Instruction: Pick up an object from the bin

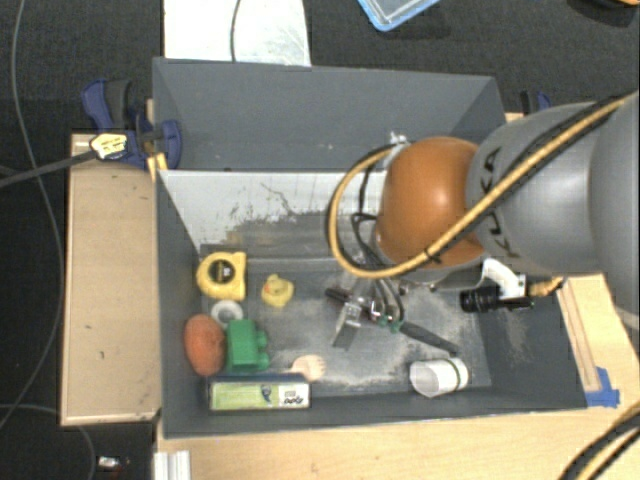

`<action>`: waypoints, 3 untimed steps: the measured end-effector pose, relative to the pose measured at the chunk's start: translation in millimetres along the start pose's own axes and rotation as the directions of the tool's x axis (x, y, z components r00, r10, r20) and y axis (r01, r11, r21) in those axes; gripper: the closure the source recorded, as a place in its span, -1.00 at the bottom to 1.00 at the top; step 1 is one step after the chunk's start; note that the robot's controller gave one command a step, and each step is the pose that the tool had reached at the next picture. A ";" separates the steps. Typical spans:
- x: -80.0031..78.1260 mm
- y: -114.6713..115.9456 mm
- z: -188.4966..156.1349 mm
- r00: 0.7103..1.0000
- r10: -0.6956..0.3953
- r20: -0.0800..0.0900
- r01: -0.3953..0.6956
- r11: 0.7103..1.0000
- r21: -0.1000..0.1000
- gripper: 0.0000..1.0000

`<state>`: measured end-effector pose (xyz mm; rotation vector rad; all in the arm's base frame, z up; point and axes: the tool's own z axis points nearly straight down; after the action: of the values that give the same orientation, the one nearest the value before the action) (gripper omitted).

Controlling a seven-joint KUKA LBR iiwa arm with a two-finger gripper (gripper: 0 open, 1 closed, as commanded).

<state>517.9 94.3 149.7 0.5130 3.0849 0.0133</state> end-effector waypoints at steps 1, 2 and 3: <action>-19.4 -17.8 -3.8 0.984 -0.179 0.007 0.179 0.984 -0.002 -1.00; -25.5 -26.4 20.4 0.998 -0.056 0.004 0.056 0.998 -0.001 -1.00; -53.8 -44.2 29.1 0.984 -0.180 0.014 0.180 0.984 -0.002 -1.00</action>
Offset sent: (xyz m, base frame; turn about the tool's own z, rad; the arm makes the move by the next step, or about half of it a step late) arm 0.0168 -0.0399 -0.0402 -0.1181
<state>554.9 35.2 120.8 0.2311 3.1043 0.0132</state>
